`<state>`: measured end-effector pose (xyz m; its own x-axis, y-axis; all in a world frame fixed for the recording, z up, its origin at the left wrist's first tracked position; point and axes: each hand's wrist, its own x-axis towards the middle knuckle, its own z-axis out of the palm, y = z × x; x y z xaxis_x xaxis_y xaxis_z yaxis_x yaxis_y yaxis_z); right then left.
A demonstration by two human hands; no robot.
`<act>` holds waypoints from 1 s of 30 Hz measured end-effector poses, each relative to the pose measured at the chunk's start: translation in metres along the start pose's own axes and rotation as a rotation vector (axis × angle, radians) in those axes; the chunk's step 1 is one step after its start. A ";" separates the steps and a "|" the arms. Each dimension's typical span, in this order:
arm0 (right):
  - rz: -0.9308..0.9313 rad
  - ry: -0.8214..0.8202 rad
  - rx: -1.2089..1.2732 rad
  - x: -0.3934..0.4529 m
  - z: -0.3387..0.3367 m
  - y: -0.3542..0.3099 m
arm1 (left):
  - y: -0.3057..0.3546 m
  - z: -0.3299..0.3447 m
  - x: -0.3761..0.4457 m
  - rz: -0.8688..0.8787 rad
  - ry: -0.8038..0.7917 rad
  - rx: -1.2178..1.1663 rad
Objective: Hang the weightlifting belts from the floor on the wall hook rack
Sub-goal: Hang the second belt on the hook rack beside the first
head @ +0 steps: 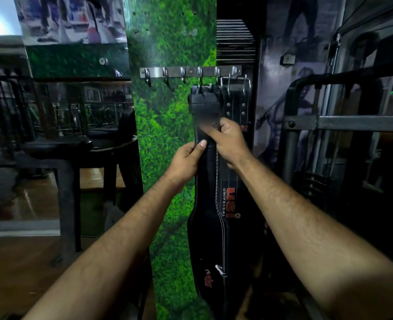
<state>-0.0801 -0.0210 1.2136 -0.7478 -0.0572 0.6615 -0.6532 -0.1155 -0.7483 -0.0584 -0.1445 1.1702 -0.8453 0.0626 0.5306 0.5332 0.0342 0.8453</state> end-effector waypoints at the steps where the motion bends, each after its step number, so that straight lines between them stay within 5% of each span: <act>1: -0.016 0.017 -0.011 0.003 0.000 0.000 | 0.000 0.001 0.003 0.023 0.032 0.009; 10: -0.112 0.124 0.202 0.015 0.024 -0.024 | -0.024 0.021 0.001 0.114 0.263 -0.066; 30: -0.007 0.205 0.240 -0.006 0.037 0.021 | -0.130 -0.057 -0.050 -0.381 -0.115 0.225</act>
<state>-0.0846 -0.0594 1.1960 -0.7679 0.1423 0.6245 -0.6295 -0.3475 -0.6949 -0.0871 -0.2091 1.0373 -0.9800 0.1132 0.1634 0.1900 0.2917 0.9374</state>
